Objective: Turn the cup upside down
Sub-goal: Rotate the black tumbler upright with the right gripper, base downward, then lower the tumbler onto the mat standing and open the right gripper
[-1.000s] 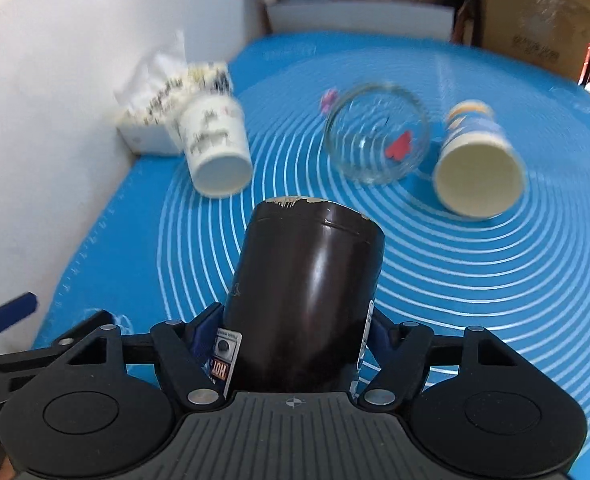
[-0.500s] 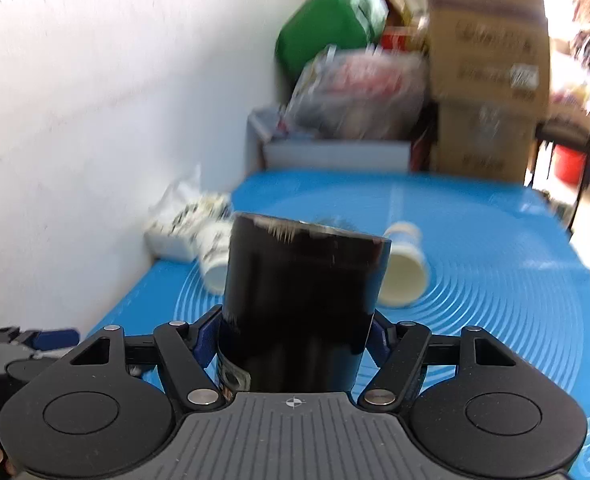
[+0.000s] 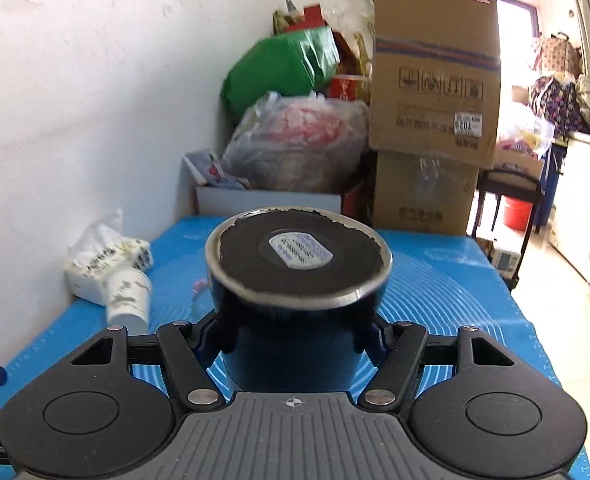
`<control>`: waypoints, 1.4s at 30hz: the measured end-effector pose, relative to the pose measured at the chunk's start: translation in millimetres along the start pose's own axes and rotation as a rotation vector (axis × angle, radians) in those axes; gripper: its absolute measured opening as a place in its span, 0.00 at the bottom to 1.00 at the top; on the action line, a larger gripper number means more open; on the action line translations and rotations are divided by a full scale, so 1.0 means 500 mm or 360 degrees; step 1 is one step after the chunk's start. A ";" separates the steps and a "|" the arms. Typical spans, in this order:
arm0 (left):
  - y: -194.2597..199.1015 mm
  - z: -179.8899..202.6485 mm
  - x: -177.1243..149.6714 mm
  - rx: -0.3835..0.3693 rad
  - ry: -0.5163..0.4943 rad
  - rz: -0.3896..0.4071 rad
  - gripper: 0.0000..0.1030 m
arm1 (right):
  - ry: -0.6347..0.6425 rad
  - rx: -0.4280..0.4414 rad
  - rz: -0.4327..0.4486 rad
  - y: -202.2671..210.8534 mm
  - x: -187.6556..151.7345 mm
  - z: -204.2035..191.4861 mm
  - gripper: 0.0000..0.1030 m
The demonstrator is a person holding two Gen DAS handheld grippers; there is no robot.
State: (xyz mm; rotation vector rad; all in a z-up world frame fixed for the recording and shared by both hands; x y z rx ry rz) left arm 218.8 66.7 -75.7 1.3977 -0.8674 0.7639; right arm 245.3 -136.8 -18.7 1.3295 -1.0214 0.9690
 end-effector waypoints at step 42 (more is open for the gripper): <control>0.027 0.012 0.001 -0.0032 0.0017 0.0009 0.91 | 0.0119 -0.0002 -0.0080 0.014 -0.017 -0.035 0.93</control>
Point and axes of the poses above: each gripper's, at about its wrist camera, not at the fingertips, and y roughly against the way its jaws point, z to its right, x to its top, the point moved 4 cm from there along -y, roughly the way its jaws point, and after that the axes turned 11 degrees about z, right-handed, at the moved point
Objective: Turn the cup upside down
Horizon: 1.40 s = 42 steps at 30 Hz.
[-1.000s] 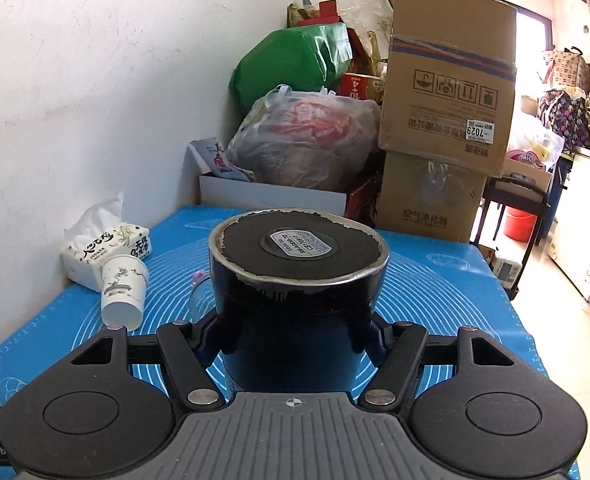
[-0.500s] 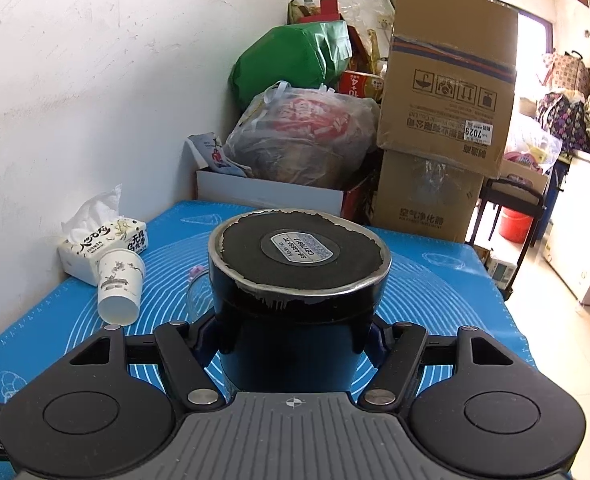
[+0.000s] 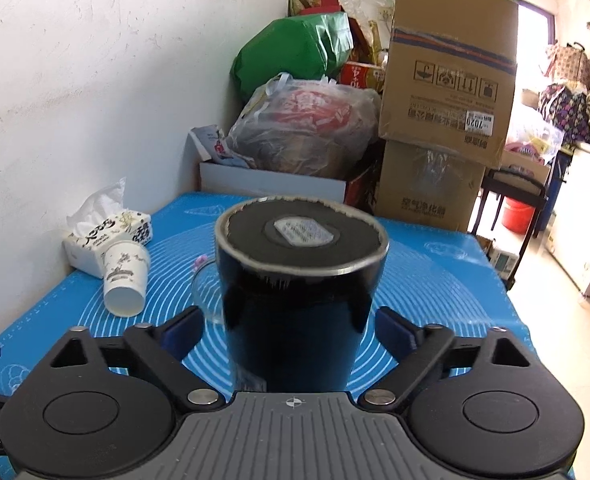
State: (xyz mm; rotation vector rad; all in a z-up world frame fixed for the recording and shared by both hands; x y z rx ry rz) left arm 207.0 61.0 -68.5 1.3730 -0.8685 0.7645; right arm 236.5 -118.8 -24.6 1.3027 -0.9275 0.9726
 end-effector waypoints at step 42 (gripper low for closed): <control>0.251 0.073 -0.056 -0.0106 -0.0112 0.0193 0.91 | -0.0172 0.0071 -0.0123 0.352 -0.097 0.035 0.99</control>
Point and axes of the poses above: each gripper's, at about its wrist camera, not at the fingertips, and y roughly against the way its jaws point, z to its right, x to its top, the point moved 4 cm from there along -y, roughly the way its jaws point, and after that the axes turned 11 degrees about z, right-handed, at the moved point
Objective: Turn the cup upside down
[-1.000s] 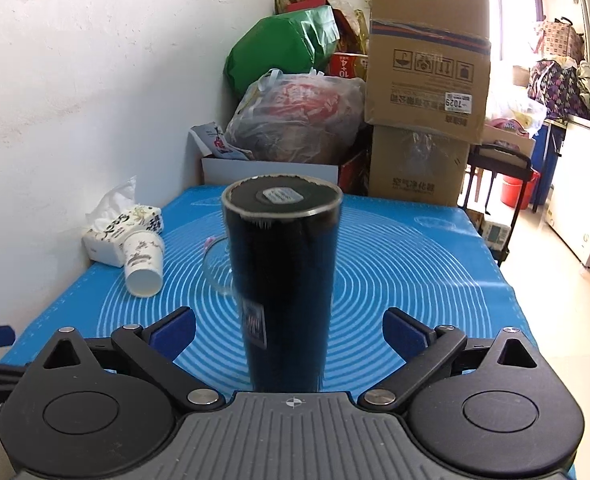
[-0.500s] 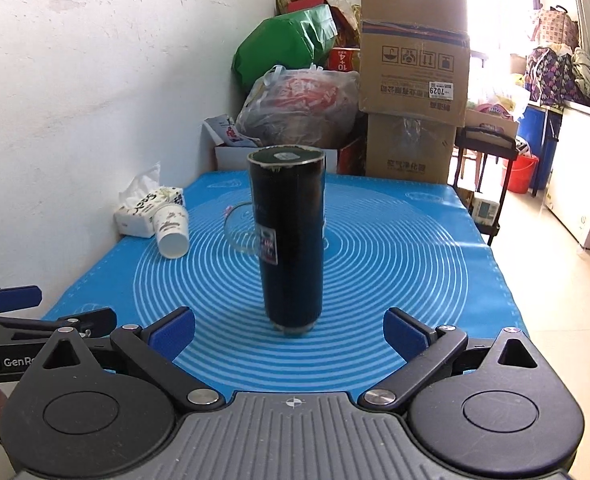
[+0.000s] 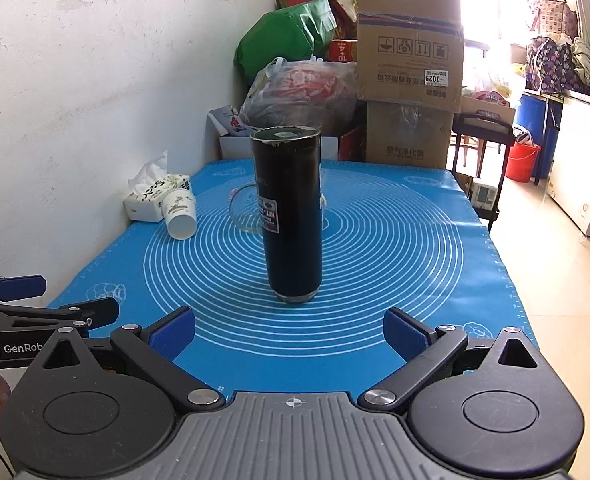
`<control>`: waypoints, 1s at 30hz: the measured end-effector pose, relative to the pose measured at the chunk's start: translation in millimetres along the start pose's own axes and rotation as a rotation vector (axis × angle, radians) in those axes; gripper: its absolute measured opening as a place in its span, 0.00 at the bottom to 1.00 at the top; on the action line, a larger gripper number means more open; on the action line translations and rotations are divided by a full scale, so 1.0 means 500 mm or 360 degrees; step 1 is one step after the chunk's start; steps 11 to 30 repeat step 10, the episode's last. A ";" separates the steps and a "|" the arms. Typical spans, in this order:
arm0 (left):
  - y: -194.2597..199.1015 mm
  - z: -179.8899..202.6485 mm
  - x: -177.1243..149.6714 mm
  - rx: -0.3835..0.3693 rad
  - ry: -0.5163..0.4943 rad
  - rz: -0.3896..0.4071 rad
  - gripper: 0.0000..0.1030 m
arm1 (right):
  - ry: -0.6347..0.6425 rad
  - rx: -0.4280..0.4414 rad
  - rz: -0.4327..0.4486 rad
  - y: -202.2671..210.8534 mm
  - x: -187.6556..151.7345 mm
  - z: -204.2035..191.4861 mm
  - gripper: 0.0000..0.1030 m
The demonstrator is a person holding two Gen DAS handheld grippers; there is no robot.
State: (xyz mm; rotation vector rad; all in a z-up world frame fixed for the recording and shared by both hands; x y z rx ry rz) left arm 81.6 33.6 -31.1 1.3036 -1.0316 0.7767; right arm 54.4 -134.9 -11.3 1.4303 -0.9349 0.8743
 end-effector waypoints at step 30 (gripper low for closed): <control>0.008 0.004 -0.004 -0.0002 -0.0008 -0.0002 0.91 | 0.0009 0.0005 -0.0003 0.006 -0.001 -0.003 0.99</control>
Point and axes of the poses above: each gripper's, at about its wrist camera, not at the fingertips, and y roughly against the way its jaws point, z to its right, x to its top, the point moved 4 cm from there along -y, roughly the way its jaws point, and after that the axes turned 11 degrees about z, right-handed, at the moved point
